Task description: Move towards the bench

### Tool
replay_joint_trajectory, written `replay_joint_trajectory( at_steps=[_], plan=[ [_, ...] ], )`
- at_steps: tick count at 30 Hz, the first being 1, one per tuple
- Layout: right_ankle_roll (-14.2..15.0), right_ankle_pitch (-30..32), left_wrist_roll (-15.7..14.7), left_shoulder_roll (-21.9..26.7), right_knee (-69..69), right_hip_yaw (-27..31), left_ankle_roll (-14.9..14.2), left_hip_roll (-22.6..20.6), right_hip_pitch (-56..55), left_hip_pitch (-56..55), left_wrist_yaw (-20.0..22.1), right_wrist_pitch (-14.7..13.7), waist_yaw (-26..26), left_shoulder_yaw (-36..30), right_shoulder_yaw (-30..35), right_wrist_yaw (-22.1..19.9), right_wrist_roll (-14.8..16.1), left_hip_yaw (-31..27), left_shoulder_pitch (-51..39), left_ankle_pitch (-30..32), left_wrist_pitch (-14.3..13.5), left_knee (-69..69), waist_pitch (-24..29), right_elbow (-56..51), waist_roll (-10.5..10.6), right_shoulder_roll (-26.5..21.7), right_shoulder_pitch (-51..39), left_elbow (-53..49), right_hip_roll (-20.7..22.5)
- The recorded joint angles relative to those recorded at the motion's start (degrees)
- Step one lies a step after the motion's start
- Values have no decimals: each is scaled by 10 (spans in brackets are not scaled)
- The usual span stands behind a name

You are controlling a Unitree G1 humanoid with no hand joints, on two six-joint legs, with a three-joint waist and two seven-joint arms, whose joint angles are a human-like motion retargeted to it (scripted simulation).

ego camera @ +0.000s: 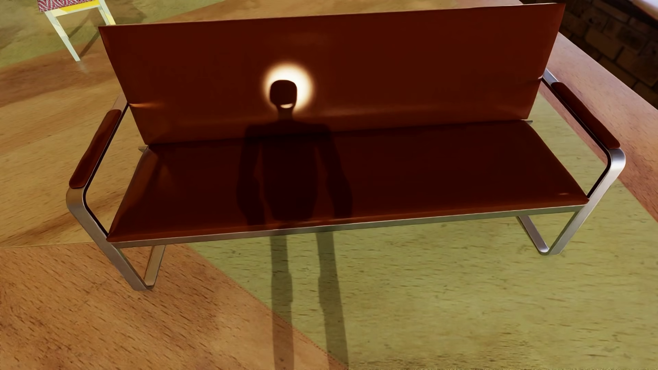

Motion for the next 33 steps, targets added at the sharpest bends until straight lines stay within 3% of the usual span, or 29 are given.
replay_joint_trajectory(
  at_steps=[24, 30, 33],
  plan=[
    [3, -7, 8, -4, 5, -10, 10, -7, 8, 3, -10, 10, 2, 29, -9, -2, -2, -8, -13, -6, -18, 11, 2, -3, 3, 17, 5, 1, -6],
    [4, -6, 38, 6, 4, -8, 12, -7, 7, 2, -68, 16, 3, 22, -8, 2, -2, -7, -25, -7, -63, 10, 8, -4, 3, 21, 0, 8, -6],
    [5, -4, 51, 4, 3, -7, 12, -8, 4, 3, -61, 18, 3, 35, -5, 1, -3, -7, -26, -4, -57, 2, 9, -3, 3, 21, -3, 7, -7]
  ],
)
